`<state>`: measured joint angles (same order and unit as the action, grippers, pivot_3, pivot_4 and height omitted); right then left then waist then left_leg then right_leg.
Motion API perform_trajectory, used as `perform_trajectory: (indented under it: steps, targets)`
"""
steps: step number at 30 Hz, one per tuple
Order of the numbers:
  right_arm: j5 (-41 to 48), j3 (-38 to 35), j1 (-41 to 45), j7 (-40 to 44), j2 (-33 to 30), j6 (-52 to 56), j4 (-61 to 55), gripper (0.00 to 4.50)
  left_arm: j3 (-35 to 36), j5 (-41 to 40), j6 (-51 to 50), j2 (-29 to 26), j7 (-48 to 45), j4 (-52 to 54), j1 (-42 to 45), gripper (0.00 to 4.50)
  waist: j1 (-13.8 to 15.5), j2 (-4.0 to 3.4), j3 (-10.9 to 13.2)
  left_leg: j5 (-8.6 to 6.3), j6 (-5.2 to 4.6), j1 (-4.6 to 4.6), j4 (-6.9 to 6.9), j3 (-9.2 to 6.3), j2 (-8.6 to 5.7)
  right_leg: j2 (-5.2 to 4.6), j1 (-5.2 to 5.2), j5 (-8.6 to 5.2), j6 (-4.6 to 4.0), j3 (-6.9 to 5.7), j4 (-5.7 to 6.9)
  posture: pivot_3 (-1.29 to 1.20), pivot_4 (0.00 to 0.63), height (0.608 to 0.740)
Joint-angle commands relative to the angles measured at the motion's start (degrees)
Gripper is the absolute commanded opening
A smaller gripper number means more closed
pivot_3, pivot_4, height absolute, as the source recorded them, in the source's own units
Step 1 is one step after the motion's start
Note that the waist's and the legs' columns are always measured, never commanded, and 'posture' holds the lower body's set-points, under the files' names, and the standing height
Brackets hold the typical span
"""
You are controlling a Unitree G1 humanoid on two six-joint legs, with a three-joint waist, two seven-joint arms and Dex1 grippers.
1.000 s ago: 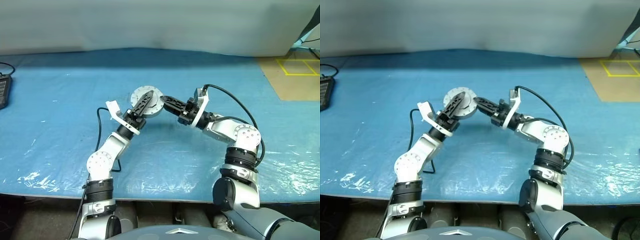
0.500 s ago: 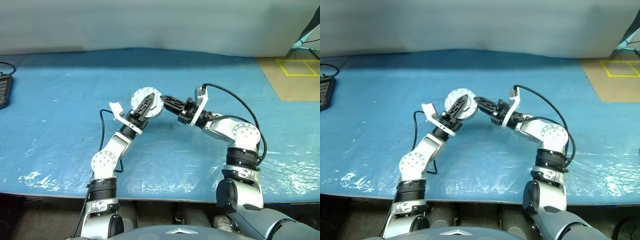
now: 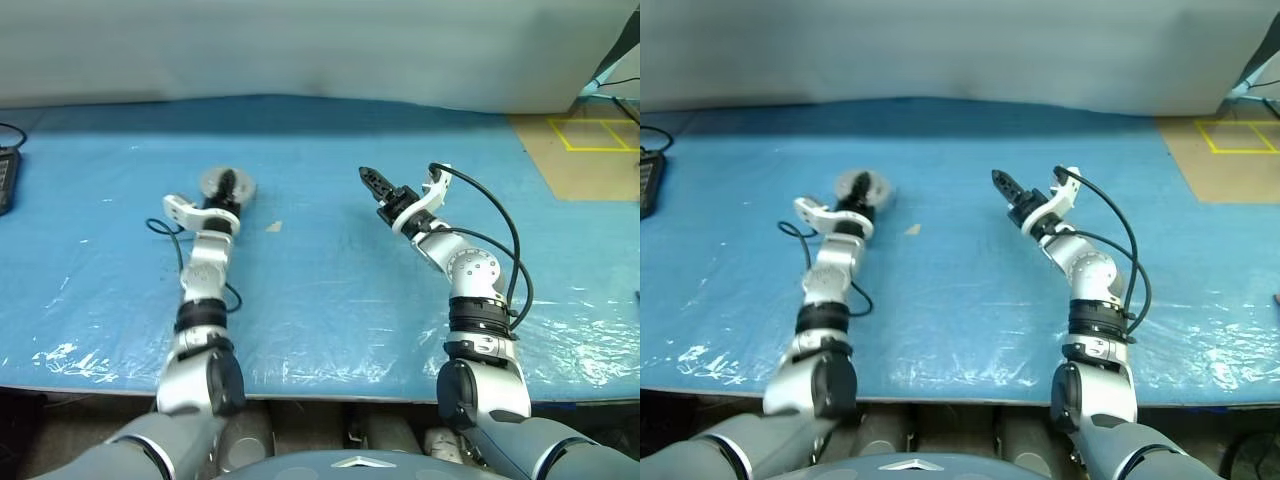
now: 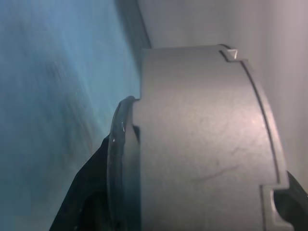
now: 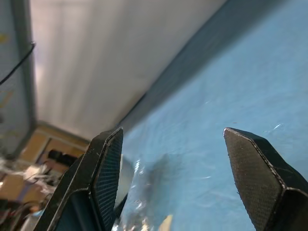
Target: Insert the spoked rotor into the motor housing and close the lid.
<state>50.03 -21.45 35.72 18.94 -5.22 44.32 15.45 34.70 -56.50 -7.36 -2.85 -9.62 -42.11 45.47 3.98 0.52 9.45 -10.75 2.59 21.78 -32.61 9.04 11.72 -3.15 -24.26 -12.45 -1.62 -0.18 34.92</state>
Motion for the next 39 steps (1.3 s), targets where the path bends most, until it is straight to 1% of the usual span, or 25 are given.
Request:
perform_trajectory:
  steps: [1, 4, 7, 10, 12, 13, 15, 21, 24, 26, 28, 30, 31, 32, 33, 35, 37, 39]
  targets:
    - [2.21, -0.15, 0.04, 0.83, 0.1, 1.03, -3.39, 3.44, 0.37, 4.02, 3.78, -3.75, -1.5, -8.68, 6.36, 2.75, 0.32, 0.0, 0.0, 0.01, -0.01, 0.08, -0.01, -0.08, -0.01, -0.02, 0.0, 0.0, 0.0, -0.09, 0.0, 0.0, 0.15, 0.74]
    - [2.09, -0.28, -0.13, 0.52, 0.29, 0.9, -3.8, 3.44, -0.08, 7.69, 4.41, -6.8, -0.26, -16.72, 9.13, 2.75, 1.0, 0.01, 0.0, 0.04, -0.06, 0.27, -0.1, -0.3, -0.02, -0.06, 0.0, 0.0, 0.0, -0.3, -0.04, 0.0, 0.15, 0.74]
    - [1.76, 0.32, -0.61, 0.68, 0.38, 1.12, -4.26, 3.44, -1.69, 11.92, 3.9, -8.3, -0.36, -21.81, 10.5, 2.75, 1.52, 0.03, 0.02, 0.01, -0.01, 0.32, -0.13, -0.35, -0.01, -0.08, 0.0, 0.0, 0.0, -0.37, -0.03, 0.0, 0.15, 0.74]
    - [1.34, 0.79, -0.84, 1.07, 0.23, 0.98, -4.3, 3.49, -1.19, 14.24, 5.21, -9.54, 0.87, -24.05, 10.82, 3.41, 1.62, 0.03, 0.02, 0.0, 0.01, 0.28, -0.12, -0.42, 0.01, -0.17, 0.06, 0.0, -0.02, -0.53, 0.06, 0.0, 0.15, 0.74]
    - [1.21, 0.86, -0.69, 1.15, 0.06, 0.83, -4.14, 3.49, -1.77, 16.69, 7.07, -10.57, 2.58, -24.52, 10.41, 4.13, 1.48, 0.03, 0.02, -0.01, 0.02, 0.19, -0.18, -0.43, 0.01, -0.21, 0.14, 0.01, -0.04, -0.53, 0.17, 0.0, 0.15, 0.74]
    - [1.17, 0.89, -0.63, 1.19, -0.06, 0.79, -4.09, 3.49, -2.27, 18.01, 7.96, -10.97, 3.27, -24.58, 10.18, 4.4, 1.28, 0.03, 0.02, -0.01, 0.02, 0.12, -0.21, -0.43, 0.01, -0.22, 0.19, 0.01, -0.05, -0.52, 0.19, 0.0, 0.15, 0.74]
    - [0.66, 0.98, -0.51, 1.28, -0.42, 0.43, -3.57, 3.49, -2.39, 19.85, 10.0, -11.84, 5.9, -23.76, 9.57, 4.46, 1.02, 0.03, 0.02, 0.0, 0.04, -0.02, -0.24, -0.42, 0.04, -0.21, 0.24, 0.06, -0.14, -0.52, 0.2, 0.0, 0.15, 0.74]
    - [-0.23, 0.91, -0.3, 0.74, -0.85, 0.46, -2.5, 3.49, -3.6, 27.04, 18.57, -15.9, 15.51, -19.64, 5.72, 4.46, 0.7, 0.03, 0.02, 0.03, 0.09, 0.02, -0.27, -0.46, 0.06, -0.21, 0.24, 0.08, -0.16, -0.58, 0.22, 0.0, 0.15, 0.74]
    - [-1.63, 1.65, -0.45, 0.57, -1.05, -0.21, -2.63, 3.49, -5.24, 30.46, 21.51, -16.97, 15.99, -16.17, 3.62, 4.46, 0.85, 0.03, 0.02, 0.03, 0.1, 0.1, -0.27, -0.51, 0.06, -0.22, 0.23, 0.08, -0.16, -0.66, 0.2, 0.0, 0.15, 0.74]
    - [-4.45, 2.94, -1.13, 2.02, -1.24, -3.91, -3.3, 3.49, -6.54, 31.08, 21.66, -16.15, 12.7, -12.64, 2.53, 4.46, 1.53, 0.03, 0.02, 0.03, 0.1, 0.15, -0.26, -0.53, 0.08, -0.23, 0.24, 0.08, -0.16, -0.75, 0.18, 0.0, 0.15, 0.74]
    - [-10.58, 5.57, -2.61, 4.17, -1.85, -12.4, -4.51, 3.49, -10.6, 30.02, 20.69, -13.66, 2.14, -3.45, -0.46, 4.46, 1.9, 0.04, 0.02, 0.03, 0.1, 0.21, -0.28, -0.54, 0.08, -0.31, 0.24, 0.08, -0.17, -0.85, 0.18, 0.0, 0.15, 0.74]
    - [-15.15, 7.14, -3.54, 5.99, -3.1, -19.28, -4.68, 3.49, -17.27, 27.67, 16.92, -11.24, -11.22, 8.77, -5.35, 4.46, 2.35, 0.05, 0.03, 0.03, 0.09, 0.31, -0.34, -0.53, 0.05, -0.43, 0.24, 0.07, -0.18, -0.94, 0.17, 0.0, 0.15, 0.74]
    - [-16.27, 7.49, -3.81, 6.68, -3.54, -21.14, -4.45, 3.49, -19.33, 26.88, 15.13, -10.67, -15.11, 12.89, -7.23, 4.46, 2.37, 0.07, 0.04, 0.03, 0.09, 0.36, -0.37, -0.53, 0.05, -0.54, 0.24, 0.07, -0.18, -0.98, 0.17, 0.0, 0.15, 0.74]
    - [-18.9, 9.15, -4.42, 9.95, -6.59, -23.01, -2.59, 3.49, -24.8, 25.34, 10.87, -11.23, -22.59, 19.63, -11.34, 4.46, 2.44, 0.07, 0.05, 0.03, 0.09, 0.37, -0.37, -0.5, 0.04, -0.58, 0.23, 0.07, -0.18, -1.0, 0.17, 0.0, 0.15, 0.74]
    - [-22.33, 10.84, -4.98, 12.37, -9.37, -26.0, -0.52, 3.49, -29.39, 25.36, 8.12, -12.11, -28.65, 24.61, -14.82, 4.46, 1.86, 0.09, 0.05, 0.03, 0.08, 0.36, -0.37, -0.44, -0.01, -0.82, 0.22, 0.05, -0.22, -1.03, 0.21, 0.0, 0.15, 0.74]
    - [-27.94, 14.01, -6.08, 17.51, -14.3, -32.43, 2.72, 3.49, -36.91, 29.15, 6.82, -14.61, -37.25, 28.76, -19.57, 4.46, 1.37, 0.04, 0.02, 0.03, 0.06, 0.21, -0.36, -0.39, -0.01, -0.82, 0.23, -0.07, -0.42, -0.9, 0.25, 0.0, 0.15, 0.74]
    - [-30.97, 16.12, -7.02, 20.92, -16.97, -37.75, 4.14, 3.49, -40.06, 32.9, 7.85, -16.51, -39.99, 28.46, -21.61, 4.46, 1.16, -0.01, 0.03, 0.03, 0.06, 0.17, -0.27, -0.34, -0.02, -0.8, 0.23, -0.1, -0.45, -0.91, 0.23, 0.0, 0.15, 0.74]
    - [-34.62, 18.38, -8.48, 23.66, -19.48, -42.65, 4.73, 3.49, -41.82, 35.45, 9.37, -17.44, -41.77, 27.77, -22.85, 4.46, 0.45, -0.01, 0.03, 0.03, 0.05, 0.14, -0.28, -0.32, 0.12, -0.47, 0.19, -0.16, -0.56, -0.9, 0.27, 0.0, 0.15, 0.74]
